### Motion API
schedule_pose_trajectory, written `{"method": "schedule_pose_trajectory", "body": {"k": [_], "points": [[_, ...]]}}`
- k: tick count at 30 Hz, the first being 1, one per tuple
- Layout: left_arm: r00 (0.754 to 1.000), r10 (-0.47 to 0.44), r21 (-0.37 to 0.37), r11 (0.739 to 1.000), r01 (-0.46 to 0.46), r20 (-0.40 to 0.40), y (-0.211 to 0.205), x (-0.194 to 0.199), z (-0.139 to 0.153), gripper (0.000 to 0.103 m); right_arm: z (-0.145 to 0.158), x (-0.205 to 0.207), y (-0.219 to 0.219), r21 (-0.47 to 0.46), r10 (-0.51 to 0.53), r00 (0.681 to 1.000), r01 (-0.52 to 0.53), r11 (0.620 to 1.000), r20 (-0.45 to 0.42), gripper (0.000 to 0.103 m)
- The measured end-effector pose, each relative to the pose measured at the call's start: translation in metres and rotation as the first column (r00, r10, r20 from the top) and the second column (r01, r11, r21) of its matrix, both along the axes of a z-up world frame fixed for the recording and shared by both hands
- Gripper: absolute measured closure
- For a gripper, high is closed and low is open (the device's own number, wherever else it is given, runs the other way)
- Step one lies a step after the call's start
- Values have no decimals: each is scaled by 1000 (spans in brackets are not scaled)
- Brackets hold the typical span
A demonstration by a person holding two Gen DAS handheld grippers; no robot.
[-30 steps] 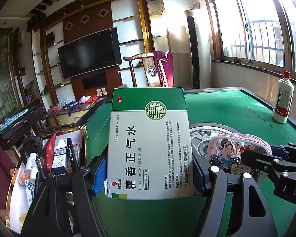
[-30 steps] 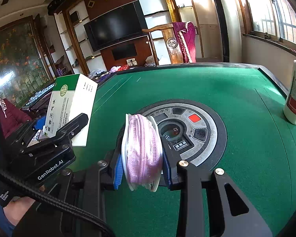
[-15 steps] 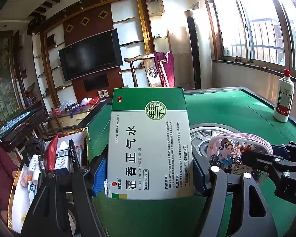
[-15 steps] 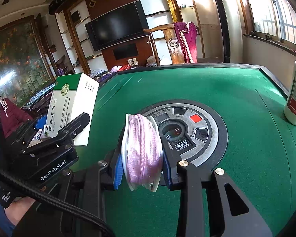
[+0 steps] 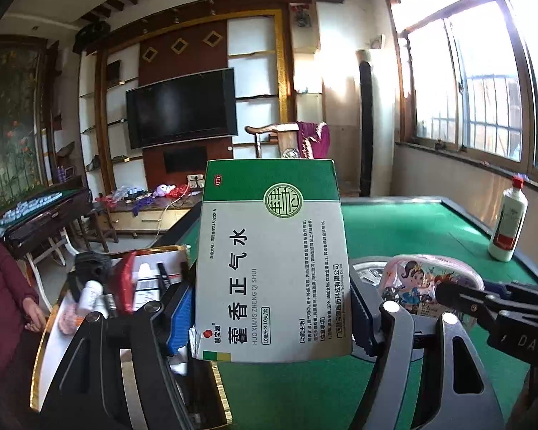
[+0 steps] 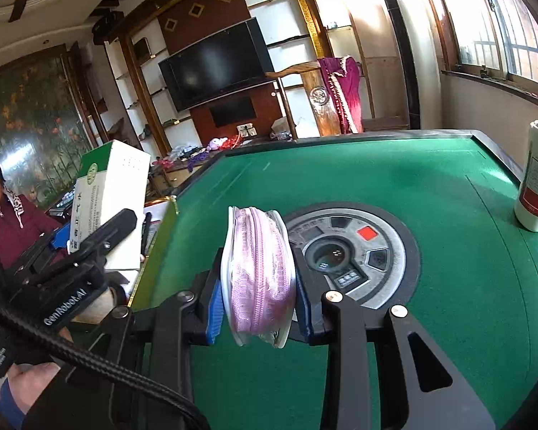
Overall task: Organize objects
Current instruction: 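Carry the medicine box and pink pencil case over the tray with both grippers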
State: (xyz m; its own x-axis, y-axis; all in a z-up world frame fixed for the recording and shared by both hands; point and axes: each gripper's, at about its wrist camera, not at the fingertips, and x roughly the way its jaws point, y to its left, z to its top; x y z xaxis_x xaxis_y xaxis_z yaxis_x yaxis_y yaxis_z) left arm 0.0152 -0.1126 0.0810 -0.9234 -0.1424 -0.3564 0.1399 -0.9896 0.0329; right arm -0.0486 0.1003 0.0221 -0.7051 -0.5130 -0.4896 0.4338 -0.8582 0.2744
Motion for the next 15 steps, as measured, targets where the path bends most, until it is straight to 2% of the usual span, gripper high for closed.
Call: {"method": "schedule_pose_trajectory", "body": {"k": [4,8,11,15], "points": [[998,61,28,998,-60,-24,-42,21,6,37,7,3,-30,-9,49,999,-49,999,0,73],[988,151,53,987,-150,-23,-92,39,-1,37,21,9,-78,3,124,992,-124,992,-26,73],[974,226,83,971,-226,10,-134,46,-13,37,29,8,-128,38,185,982,-184,982,-38,73],[961,268,141,951,-275,69,-171,42,-31,37,23,-6,-182,55,243,970,-243,969,-5,72]]}}
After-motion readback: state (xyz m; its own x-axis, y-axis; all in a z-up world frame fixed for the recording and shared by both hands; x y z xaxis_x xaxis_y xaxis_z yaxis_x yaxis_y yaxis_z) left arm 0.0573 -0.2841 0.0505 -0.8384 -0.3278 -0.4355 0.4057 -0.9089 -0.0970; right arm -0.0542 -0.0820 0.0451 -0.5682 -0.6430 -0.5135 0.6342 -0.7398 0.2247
